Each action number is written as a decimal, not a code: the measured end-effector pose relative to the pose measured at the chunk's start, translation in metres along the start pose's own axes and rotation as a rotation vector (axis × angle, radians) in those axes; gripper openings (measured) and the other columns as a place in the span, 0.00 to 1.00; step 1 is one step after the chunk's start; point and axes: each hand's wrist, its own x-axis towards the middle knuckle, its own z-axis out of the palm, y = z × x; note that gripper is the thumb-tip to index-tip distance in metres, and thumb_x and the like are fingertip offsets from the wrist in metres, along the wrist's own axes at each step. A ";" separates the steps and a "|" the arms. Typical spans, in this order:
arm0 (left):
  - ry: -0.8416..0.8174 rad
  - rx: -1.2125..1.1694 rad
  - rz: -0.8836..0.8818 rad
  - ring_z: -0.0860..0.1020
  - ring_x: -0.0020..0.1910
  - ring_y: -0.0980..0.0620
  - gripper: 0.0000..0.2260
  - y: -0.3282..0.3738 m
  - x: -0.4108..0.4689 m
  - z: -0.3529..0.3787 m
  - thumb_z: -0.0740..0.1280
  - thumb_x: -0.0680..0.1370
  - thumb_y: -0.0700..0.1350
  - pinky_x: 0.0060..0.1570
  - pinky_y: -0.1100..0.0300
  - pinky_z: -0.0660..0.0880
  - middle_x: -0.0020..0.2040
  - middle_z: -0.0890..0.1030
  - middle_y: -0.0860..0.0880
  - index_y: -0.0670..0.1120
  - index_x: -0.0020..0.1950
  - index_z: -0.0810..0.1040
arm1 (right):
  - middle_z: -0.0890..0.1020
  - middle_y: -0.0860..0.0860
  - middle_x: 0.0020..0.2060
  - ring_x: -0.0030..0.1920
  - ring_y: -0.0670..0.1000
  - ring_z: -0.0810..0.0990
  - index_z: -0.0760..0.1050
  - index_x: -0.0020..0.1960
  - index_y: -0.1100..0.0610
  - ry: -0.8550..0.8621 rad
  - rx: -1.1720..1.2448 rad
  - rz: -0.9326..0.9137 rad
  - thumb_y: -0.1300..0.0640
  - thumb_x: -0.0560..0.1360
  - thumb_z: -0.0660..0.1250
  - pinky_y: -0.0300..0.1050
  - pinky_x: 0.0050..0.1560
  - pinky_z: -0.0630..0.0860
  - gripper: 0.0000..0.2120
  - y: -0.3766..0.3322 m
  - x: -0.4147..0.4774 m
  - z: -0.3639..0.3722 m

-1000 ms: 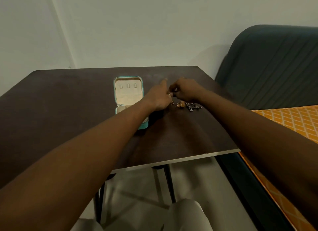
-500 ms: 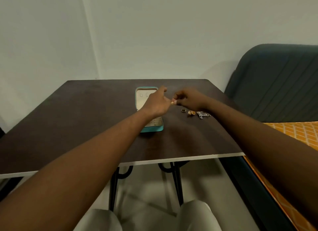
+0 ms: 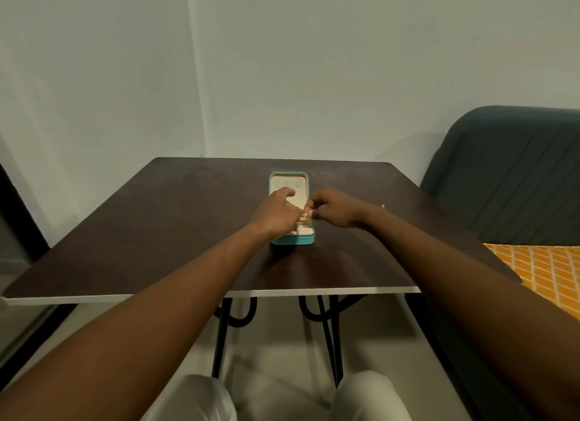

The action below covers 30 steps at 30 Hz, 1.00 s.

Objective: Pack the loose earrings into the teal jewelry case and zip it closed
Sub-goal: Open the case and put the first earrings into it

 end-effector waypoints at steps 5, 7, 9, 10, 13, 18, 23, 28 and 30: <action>0.016 0.134 0.059 0.73 0.71 0.43 0.27 -0.009 0.007 0.006 0.65 0.79 0.41 0.66 0.50 0.74 0.76 0.70 0.44 0.46 0.78 0.65 | 0.79 0.52 0.50 0.56 0.55 0.78 0.77 0.48 0.55 -0.046 -0.059 0.067 0.63 0.78 0.61 0.48 0.54 0.74 0.07 0.000 0.007 0.007; 0.007 0.160 0.083 0.73 0.70 0.42 0.27 -0.012 0.010 0.008 0.65 0.79 0.41 0.65 0.51 0.74 0.75 0.72 0.43 0.44 0.78 0.65 | 0.81 0.54 0.52 0.57 0.57 0.79 0.79 0.49 0.56 -0.036 -0.108 0.076 0.62 0.78 0.61 0.50 0.56 0.75 0.09 0.000 0.009 0.007; -0.006 0.177 0.098 0.75 0.67 0.43 0.27 -0.014 0.013 0.009 0.65 0.79 0.40 0.61 0.54 0.75 0.72 0.75 0.42 0.44 0.78 0.64 | 0.83 0.57 0.55 0.57 0.57 0.80 0.81 0.51 0.58 -0.025 -0.131 0.084 0.62 0.77 0.60 0.51 0.58 0.77 0.11 0.000 0.011 0.008; -0.016 0.181 0.100 0.76 0.65 0.44 0.27 -0.014 0.014 0.010 0.65 0.79 0.40 0.59 0.55 0.75 0.71 0.75 0.42 0.44 0.78 0.64 | 0.84 0.57 0.55 0.57 0.58 0.80 0.81 0.50 0.58 -0.023 -0.131 0.090 0.61 0.77 0.60 0.53 0.59 0.77 0.11 0.002 0.012 0.009; -0.019 0.199 0.116 0.75 0.68 0.42 0.28 -0.016 0.018 0.012 0.65 0.79 0.39 0.61 0.53 0.74 0.73 0.74 0.41 0.43 0.78 0.64 | 0.84 0.57 0.54 0.55 0.58 0.81 0.81 0.47 0.57 -0.031 -0.158 0.099 0.60 0.76 0.61 0.59 0.61 0.77 0.10 0.008 0.015 0.013; -0.008 0.224 0.121 0.74 0.69 0.42 0.27 -0.022 0.026 0.014 0.65 0.79 0.40 0.65 0.51 0.76 0.74 0.73 0.42 0.44 0.78 0.64 | 0.85 0.55 0.52 0.55 0.56 0.81 0.81 0.45 0.53 -0.011 -0.101 0.097 0.60 0.76 0.61 0.58 0.60 0.78 0.10 0.016 0.017 0.017; -0.003 0.243 0.131 0.74 0.68 0.42 0.28 -0.023 0.032 0.014 0.66 0.79 0.41 0.66 0.49 0.74 0.72 0.74 0.41 0.44 0.78 0.64 | 0.85 0.54 0.50 0.54 0.55 0.82 0.82 0.47 0.57 0.022 -0.008 0.109 0.61 0.76 0.63 0.55 0.58 0.79 0.08 0.022 0.020 0.019; 0.012 0.230 0.127 0.77 0.64 0.42 0.28 -0.023 0.036 0.015 0.67 0.78 0.42 0.63 0.50 0.76 0.69 0.77 0.41 0.45 0.78 0.65 | 0.83 0.52 0.46 0.52 0.54 0.81 0.81 0.47 0.60 0.087 0.078 0.093 0.63 0.76 0.64 0.45 0.49 0.77 0.07 0.025 0.023 0.020; 0.023 0.222 0.128 0.78 0.62 0.42 0.28 -0.024 0.037 0.015 0.67 0.78 0.42 0.62 0.49 0.77 0.68 0.77 0.41 0.45 0.77 0.65 | 0.84 0.55 0.46 0.53 0.55 0.81 0.81 0.47 0.62 0.095 0.083 0.084 0.63 0.76 0.65 0.48 0.52 0.77 0.06 0.028 0.023 0.021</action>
